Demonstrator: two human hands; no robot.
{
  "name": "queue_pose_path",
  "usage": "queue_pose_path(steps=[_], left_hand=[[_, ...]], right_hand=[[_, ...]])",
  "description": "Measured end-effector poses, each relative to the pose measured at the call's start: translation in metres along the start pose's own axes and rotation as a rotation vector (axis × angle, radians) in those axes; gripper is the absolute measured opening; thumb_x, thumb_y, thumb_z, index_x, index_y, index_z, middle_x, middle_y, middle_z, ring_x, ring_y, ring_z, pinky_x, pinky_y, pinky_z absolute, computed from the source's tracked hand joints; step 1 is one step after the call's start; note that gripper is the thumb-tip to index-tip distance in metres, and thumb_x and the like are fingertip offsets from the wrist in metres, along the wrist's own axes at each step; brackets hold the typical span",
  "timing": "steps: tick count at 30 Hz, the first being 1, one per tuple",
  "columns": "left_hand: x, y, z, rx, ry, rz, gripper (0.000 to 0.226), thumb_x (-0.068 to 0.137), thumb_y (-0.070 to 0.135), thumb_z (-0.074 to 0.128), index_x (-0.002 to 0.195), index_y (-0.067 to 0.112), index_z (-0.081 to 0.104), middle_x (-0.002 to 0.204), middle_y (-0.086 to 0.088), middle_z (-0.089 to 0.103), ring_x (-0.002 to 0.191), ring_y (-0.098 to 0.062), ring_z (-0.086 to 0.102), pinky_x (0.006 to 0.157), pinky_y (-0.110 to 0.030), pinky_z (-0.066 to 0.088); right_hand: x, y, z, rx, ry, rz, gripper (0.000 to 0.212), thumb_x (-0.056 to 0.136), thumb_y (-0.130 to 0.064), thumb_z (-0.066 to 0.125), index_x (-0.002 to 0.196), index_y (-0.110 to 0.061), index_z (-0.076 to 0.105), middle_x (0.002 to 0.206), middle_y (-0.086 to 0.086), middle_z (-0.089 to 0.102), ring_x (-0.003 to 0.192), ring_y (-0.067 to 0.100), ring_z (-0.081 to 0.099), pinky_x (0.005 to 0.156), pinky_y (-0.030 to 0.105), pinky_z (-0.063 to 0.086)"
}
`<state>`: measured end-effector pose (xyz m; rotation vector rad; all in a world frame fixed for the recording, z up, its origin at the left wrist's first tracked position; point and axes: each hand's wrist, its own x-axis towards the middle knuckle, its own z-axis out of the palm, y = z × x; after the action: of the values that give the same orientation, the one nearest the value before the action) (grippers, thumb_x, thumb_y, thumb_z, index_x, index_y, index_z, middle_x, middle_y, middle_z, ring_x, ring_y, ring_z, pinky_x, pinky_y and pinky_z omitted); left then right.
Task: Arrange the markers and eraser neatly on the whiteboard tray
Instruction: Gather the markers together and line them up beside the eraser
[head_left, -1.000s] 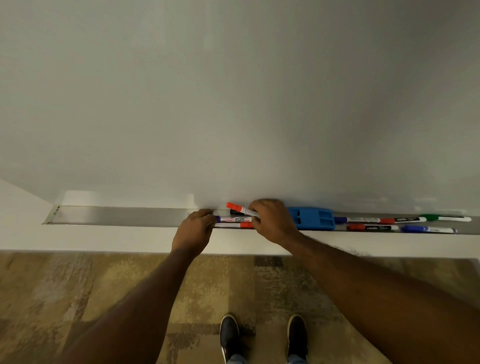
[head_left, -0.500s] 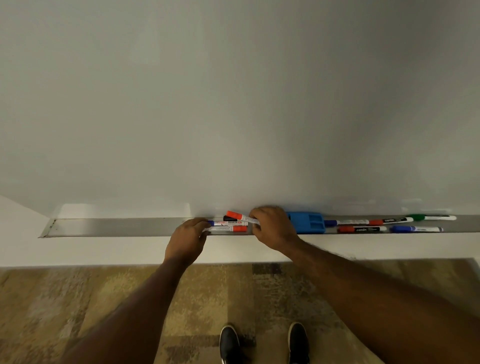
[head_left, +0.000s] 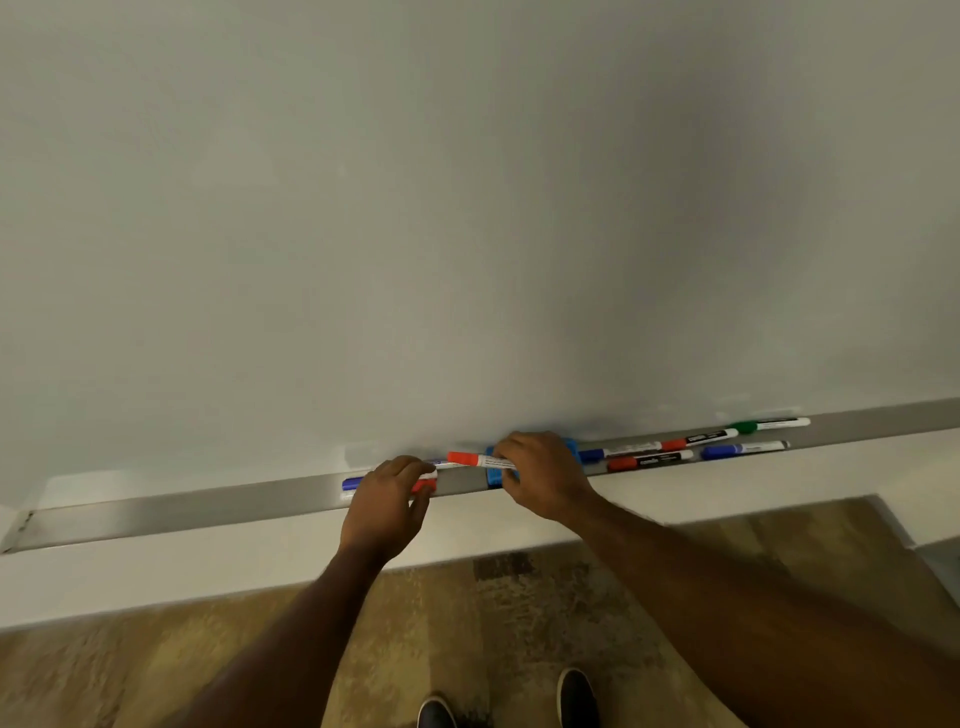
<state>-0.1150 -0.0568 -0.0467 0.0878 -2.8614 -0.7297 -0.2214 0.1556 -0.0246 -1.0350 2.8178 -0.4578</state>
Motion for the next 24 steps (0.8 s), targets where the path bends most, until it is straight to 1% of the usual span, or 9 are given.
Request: queue_pose_path(steps=[4, 6, 11, 14, 19, 24], left_hand=[[0.017, 0.027, 0.013, -0.019, -0.025, 0.042, 0.026, 0.091, 0.024, 0.062, 0.116, 0.019, 0.066, 0.113, 0.001, 0.068, 0.101, -0.019, 0.061, 0.086, -0.033, 0.048], [0.024, 0.041, 0.020, -0.013, -0.042, 0.060, 0.027, 0.091, 0.026, 0.062, 0.118, 0.020, 0.065, 0.116, 0.000, 0.067, 0.103, -0.019, 0.061, 0.087, -0.032, 0.047], [0.039, 0.072, 0.039, -0.031, -0.091, 0.101, 0.028, 0.092, 0.026, 0.060, 0.119, 0.020, 0.065, 0.120, 0.000, 0.066, 0.107, -0.019, 0.060, 0.091, -0.033, 0.047], [0.046, 0.091, 0.052, -0.037, -0.131, 0.126, 0.029, 0.093, 0.025, 0.059, 0.121, 0.019, 0.064, 0.124, 0.000, 0.064, 0.111, -0.019, 0.058, 0.094, -0.033, 0.046], [0.056, 0.117, 0.066, -0.018, -0.143, 0.165, 0.029, 0.091, 0.021, 0.062, 0.120, 0.016, 0.065, 0.123, -0.004, 0.064, 0.110, -0.021, 0.058, 0.094, -0.033, 0.045], [0.070, 0.131, 0.079, 0.010, -0.193, 0.147, 0.031, 0.092, 0.025, 0.059, 0.121, 0.014, 0.063, 0.124, -0.003, 0.062, 0.110, -0.020, 0.057, 0.096, -0.034, 0.046]], right_hand=[[-0.014, 0.037, -0.021, -0.063, 0.022, 0.023, 0.032, 0.089, -0.027, 0.063, 0.119, -0.017, 0.063, 0.110, 0.002, 0.065, 0.097, 0.018, 0.060, 0.088, 0.031, 0.048], [-0.023, 0.060, -0.032, -0.100, 0.024, 0.044, 0.029, 0.089, -0.025, 0.063, 0.116, -0.017, 0.065, 0.108, 0.003, 0.066, 0.095, 0.019, 0.060, 0.087, 0.031, 0.047], [-0.042, 0.111, -0.047, -0.128, 0.015, 0.171, 0.027, 0.087, -0.023, 0.066, 0.114, -0.017, 0.064, 0.105, 0.003, 0.067, 0.093, 0.020, 0.061, 0.082, 0.032, 0.051], [-0.046, 0.134, -0.051, -0.150, -0.001, 0.206, 0.021, 0.087, -0.022, 0.066, 0.108, -0.019, 0.065, 0.099, 0.002, 0.067, 0.089, 0.020, 0.062, 0.078, 0.034, 0.054], [-0.044, 0.159, -0.048, -0.162, -0.015, 0.206, 0.022, 0.084, -0.028, 0.070, 0.103, -0.019, 0.065, 0.097, 0.004, 0.067, 0.088, 0.021, 0.061, 0.077, 0.033, 0.050], [-0.037, 0.174, -0.042, -0.191, -0.061, 0.162, 0.025, 0.081, -0.036, 0.072, 0.097, -0.019, 0.064, 0.097, 0.005, 0.067, 0.089, 0.022, 0.061, 0.080, 0.034, 0.050]])
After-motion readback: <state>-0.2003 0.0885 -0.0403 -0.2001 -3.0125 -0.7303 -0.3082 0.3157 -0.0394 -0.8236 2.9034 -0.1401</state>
